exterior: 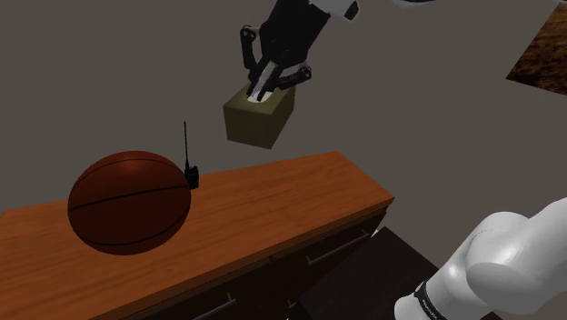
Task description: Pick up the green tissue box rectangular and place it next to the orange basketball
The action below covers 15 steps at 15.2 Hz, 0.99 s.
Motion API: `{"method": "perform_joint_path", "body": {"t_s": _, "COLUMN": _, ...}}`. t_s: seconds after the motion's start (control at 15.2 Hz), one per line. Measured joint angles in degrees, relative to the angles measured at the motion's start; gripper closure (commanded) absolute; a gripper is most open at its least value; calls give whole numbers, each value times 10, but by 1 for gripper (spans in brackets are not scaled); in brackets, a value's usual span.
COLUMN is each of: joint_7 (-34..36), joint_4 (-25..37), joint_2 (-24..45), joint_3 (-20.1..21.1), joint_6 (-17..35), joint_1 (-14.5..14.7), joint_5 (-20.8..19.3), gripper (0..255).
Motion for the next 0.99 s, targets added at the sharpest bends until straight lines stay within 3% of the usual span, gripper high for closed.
{"method": "perform_joint_path", "body": {"t_s": 0.26, "joint_7": 56, "joint_4": 28, "joint_2": 26, "joint_3": 44, "joint_6": -2, "joint_1": 5, "joint_5": -23, "gripper": 255}}
{"method": "perform_joint_path", "body": {"t_s": 0.99, "joint_7": 67, "joint_4": -59, "joint_2": 21, "joint_3": 56, "joint_6": 81, "joint_1": 10, "joint_5": -21, "gripper": 255}}
